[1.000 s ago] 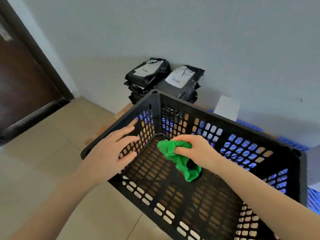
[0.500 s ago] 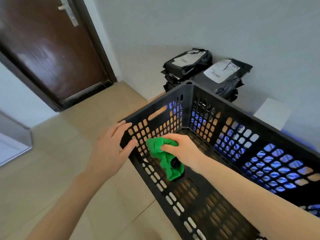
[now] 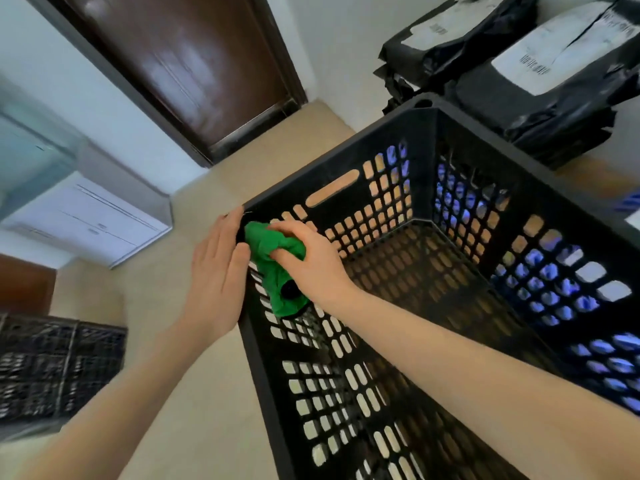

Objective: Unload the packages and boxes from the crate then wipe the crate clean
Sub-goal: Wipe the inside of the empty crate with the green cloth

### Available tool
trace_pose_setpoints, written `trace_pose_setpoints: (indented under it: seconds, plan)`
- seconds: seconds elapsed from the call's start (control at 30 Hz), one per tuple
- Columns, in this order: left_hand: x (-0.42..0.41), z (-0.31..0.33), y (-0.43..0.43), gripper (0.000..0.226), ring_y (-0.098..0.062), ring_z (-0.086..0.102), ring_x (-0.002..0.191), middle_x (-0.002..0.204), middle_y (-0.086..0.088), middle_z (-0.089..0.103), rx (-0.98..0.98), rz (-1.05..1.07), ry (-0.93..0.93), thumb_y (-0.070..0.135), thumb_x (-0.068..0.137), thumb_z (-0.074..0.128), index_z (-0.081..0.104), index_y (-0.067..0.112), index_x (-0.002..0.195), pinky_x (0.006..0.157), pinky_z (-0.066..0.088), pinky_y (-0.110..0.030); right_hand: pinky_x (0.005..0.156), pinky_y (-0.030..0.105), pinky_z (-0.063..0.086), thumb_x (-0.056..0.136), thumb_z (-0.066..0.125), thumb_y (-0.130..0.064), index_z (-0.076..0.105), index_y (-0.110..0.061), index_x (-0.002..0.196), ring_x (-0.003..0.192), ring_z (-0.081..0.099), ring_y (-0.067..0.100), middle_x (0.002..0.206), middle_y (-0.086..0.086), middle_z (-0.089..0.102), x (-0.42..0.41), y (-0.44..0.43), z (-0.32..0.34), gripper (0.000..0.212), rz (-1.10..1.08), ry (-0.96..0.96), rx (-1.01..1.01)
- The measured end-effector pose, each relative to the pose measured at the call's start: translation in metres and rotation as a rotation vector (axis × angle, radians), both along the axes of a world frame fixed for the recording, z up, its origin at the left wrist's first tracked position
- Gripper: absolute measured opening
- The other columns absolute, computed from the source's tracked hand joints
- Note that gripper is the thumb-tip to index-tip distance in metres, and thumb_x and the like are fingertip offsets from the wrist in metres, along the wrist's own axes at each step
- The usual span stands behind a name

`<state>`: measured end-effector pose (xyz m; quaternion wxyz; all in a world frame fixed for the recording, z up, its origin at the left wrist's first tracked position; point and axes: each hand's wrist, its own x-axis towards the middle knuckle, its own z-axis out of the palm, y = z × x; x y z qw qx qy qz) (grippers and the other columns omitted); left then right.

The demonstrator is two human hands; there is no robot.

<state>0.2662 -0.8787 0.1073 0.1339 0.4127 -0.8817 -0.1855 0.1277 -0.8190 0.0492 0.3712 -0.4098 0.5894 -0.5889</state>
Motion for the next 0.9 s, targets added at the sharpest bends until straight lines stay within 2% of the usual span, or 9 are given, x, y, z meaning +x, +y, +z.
trace_pose_setpoints:
  seconds: [0.1,0.2,0.23,0.37,0.43,0.5,0.67,0.77,0.9]
  plan:
    - [-0.002,-0.003,0.001,0.053,-0.014,0.019,0.148,0.157,0.009,0.024,-0.020,-0.023,0.001,0.042,0.100,0.016,0.013,0.032,0.152,0.120,0.017,-0.050,0.102,0.027,0.041,0.089,0.060,-0.010,0.057,-0.020,0.128,0.116,0.050,0.006,0.126,-0.003,0.058,0.007,-0.007,0.001,0.040,0.072,0.012,-0.072]
    - [-0.002,-0.002,0.001,0.053,-0.013,0.017,0.148,0.157,0.009,0.024,-0.039,-0.022,-0.046,0.041,0.101,0.013,0.011,0.033,0.153,0.120,0.016,-0.049,0.094,0.011,0.040,0.089,0.059,-0.006,0.059,-0.019,0.126,0.107,0.051,0.000,0.119,-0.005,0.059,0.012,-0.008,0.000,0.039,0.100,0.004,-0.113]
    - [-0.002,-0.001,0.001,0.053,-0.013,0.017,0.148,0.157,0.009,0.024,-0.049,-0.019,-0.062,0.041,0.101,0.012,0.010,0.032,0.153,0.120,0.015,-0.048,0.092,0.011,0.041,0.088,0.059,-0.005,0.061,-0.018,0.123,0.104,0.053,0.000,0.114,-0.006,0.060,0.014,-0.004,-0.002,0.038,0.093,0.002,-0.128]
    - [0.000,0.000,0.002,0.053,-0.009,0.019,0.147,0.156,0.014,0.024,-0.088,-0.020,-0.084,0.039,0.102,0.012,0.013,0.030,0.154,0.119,0.017,-0.050,0.086,0.021,0.047,0.082,0.057,-0.003,0.065,-0.012,0.111,0.099,0.057,0.007,0.106,-0.004,0.061,0.033,0.051,-0.019,0.031,0.076,-0.025,-0.221]
    - [0.000,0.000,0.000,0.051,-0.010,0.020,0.146,0.156,0.013,0.025,-0.106,-0.022,-0.097,0.037,0.103,0.013,0.014,0.033,0.154,0.117,0.018,-0.055,0.092,0.020,0.046,0.081,0.054,-0.007,0.066,-0.012,0.113,0.105,0.056,0.008,0.110,-0.003,0.060,0.041,0.072,-0.026,0.035,0.073,-0.032,-0.260]
    - [0.001,0.000,0.000,0.050,-0.010,0.021,0.146,0.157,0.012,0.025,-0.127,-0.036,-0.120,0.036,0.103,0.013,0.014,0.035,0.154,0.116,0.019,-0.056,0.096,0.021,0.044,0.081,0.052,-0.008,0.066,-0.012,0.115,0.109,0.055,0.008,0.113,-0.003,0.061,0.040,0.061,-0.027,0.037,0.046,-0.024,-0.261]
    - [-0.002,0.004,0.001,0.049,-0.013,0.026,0.144,0.156,0.008,0.029,-0.165,-0.039,-0.180,0.032,0.104,0.013,0.015,0.033,0.153,0.115,0.021,-0.055,0.094,0.036,0.048,0.081,0.059,0.000,0.069,-0.012,0.114,0.107,0.059,0.015,0.112,0.000,0.067,0.031,-0.011,-0.015,0.036,-0.024,-0.075,-0.168]
    - [-0.003,0.006,0.002,0.051,-0.012,0.025,0.145,0.157,0.005,0.030,-0.181,-0.026,-0.219,0.033,0.103,0.014,0.019,0.029,0.154,0.115,0.020,-0.055,0.091,0.033,0.049,0.081,0.058,-0.003,0.069,-0.010,0.110,0.104,0.058,0.014,0.110,0.000,0.065,0.039,0.025,-0.020,0.032,-0.023,-0.049,-0.233]
    - [-0.004,0.008,0.003,0.051,-0.014,0.026,0.145,0.157,0.004,0.032,-0.192,-0.019,-0.226,0.030,0.104,0.017,0.023,0.024,0.154,0.115,0.022,-0.055,0.090,0.028,0.048,0.078,0.059,0.000,0.070,-0.005,0.108,0.104,0.058,0.018,0.112,0.004,0.065,0.050,0.087,-0.030,0.032,0.010,-0.013,-0.424]
